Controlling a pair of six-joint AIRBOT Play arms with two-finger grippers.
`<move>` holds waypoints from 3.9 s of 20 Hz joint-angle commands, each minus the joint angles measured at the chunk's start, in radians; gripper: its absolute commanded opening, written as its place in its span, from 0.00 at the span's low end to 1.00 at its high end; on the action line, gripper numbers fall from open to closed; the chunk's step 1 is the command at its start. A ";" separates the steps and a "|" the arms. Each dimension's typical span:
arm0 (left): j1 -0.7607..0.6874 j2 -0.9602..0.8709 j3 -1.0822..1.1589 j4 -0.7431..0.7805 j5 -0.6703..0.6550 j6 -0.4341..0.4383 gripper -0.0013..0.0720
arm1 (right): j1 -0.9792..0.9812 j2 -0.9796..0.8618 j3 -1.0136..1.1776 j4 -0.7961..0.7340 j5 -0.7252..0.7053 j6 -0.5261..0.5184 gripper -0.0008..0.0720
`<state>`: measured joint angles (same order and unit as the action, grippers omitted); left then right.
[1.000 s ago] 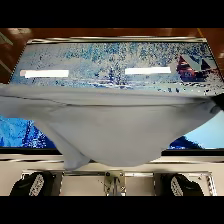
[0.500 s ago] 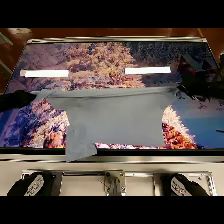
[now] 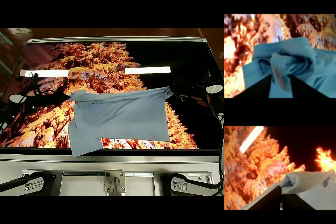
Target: Fold the shirts.
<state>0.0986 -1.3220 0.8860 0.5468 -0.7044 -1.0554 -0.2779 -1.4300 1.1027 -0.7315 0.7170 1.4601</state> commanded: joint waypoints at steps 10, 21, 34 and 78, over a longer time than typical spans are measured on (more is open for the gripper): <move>0.428 -0.031 0.197 0.503 -0.800 -0.241 0.59 | -0.223 0.182 0.103 -0.529 0.735 -0.140 0.82; 0.273 -0.034 -0.280 0.230 -0.481 -0.123 0.92 | -0.238 0.182 -0.183 -0.131 0.615 -0.198 0.82; 0.055 -0.119 -0.278 0.095 -0.413 -0.057 0.08 | -0.243 0.182 -0.213 -0.349 0.672 -0.175 0.97; 0.211 0.508 1.216 0.415 -0.538 -0.252 0.08 | -0.261 0.795 0.679 -0.105 0.439 -0.173 0.09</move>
<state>0.3054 -0.8780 1.9675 0.8093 -1.2442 -1.2304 -0.5388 -0.7219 1.6531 -0.7406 1.1786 1.1999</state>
